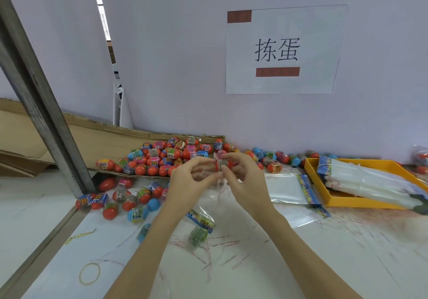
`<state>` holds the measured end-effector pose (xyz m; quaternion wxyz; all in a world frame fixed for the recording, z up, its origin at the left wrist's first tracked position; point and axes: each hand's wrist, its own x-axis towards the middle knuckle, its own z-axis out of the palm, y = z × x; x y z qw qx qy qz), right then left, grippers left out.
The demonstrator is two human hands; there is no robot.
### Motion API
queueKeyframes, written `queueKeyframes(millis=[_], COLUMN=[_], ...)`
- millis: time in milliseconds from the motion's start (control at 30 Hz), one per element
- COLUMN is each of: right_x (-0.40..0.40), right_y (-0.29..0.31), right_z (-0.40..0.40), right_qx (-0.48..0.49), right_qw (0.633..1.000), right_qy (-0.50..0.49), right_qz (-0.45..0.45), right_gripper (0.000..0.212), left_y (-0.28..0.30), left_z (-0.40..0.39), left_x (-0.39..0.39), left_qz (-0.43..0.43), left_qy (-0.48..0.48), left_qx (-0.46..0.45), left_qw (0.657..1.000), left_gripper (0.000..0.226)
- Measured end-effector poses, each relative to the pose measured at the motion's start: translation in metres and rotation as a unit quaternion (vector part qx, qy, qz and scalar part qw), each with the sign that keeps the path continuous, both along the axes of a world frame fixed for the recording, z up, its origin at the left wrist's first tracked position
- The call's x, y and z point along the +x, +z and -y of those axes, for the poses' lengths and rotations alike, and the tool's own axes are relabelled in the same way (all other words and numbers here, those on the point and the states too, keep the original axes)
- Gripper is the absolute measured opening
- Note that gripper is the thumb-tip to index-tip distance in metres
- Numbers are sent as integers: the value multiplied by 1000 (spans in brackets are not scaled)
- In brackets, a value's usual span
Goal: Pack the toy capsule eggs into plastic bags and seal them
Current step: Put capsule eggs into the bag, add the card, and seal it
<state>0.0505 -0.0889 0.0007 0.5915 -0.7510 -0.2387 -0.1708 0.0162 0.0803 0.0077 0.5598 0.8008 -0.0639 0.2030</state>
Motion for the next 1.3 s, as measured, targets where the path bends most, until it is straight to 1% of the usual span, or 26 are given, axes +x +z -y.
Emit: queueKeyframes(millis=[100,233,400,500,600,767,867,967,1033,1100,1167,1233,1300], right_x=[1,2,-1,1,3,1,-1,-1,0,-1,-1,0,3], right_y=[1,1,1,1,3,1,0,0,-1,-1,0,3,7], right_z=[0,2,-2,-1,1,-1,-3,-4,-3,-2,-4,-2,4], right_qx=[30,3,-8,-2,20,-15,-27,-17,-30,-73,-71,0,89], right_qw=[999,1000,999,998,994,994,994,990,986,985,986,985,976], right_qy=[-35,2,32,49,56,54,66,73,92,88,73,60,47], right_qz=[14,13,1,-40,-94,-91,-86,-117,-136,-126,-131,-162,-196], right_gripper=[26,26,25,25,29,21,17,14,24,36,37,30,20], left_y=[1,1,1,1,2,3,2,1,0,1,4,7,10], left_z=[-1,-3,-5,-4,-4,-4,-2,-2,-3,-4,-5,-8,-14], left_x=[1,2,1,1,0,0,0,1,2,0,0,1,2], left_qz=[7,5,6,10,10,-4,-11,-10,-10,-13,-53,-124,-159], left_qy=[12,25,43,46,43,28,25,33,36,29,12,-2,12], left_qx=[-12,-45,-36,-20,-46,-107,-113,-100,-100,-89,-109,-166,-192], left_qw=[1000,999,998,999,998,994,993,994,994,996,993,978,968], left_gripper=[25,14,14,15,15,11,11,11,10,9,16,37,53])
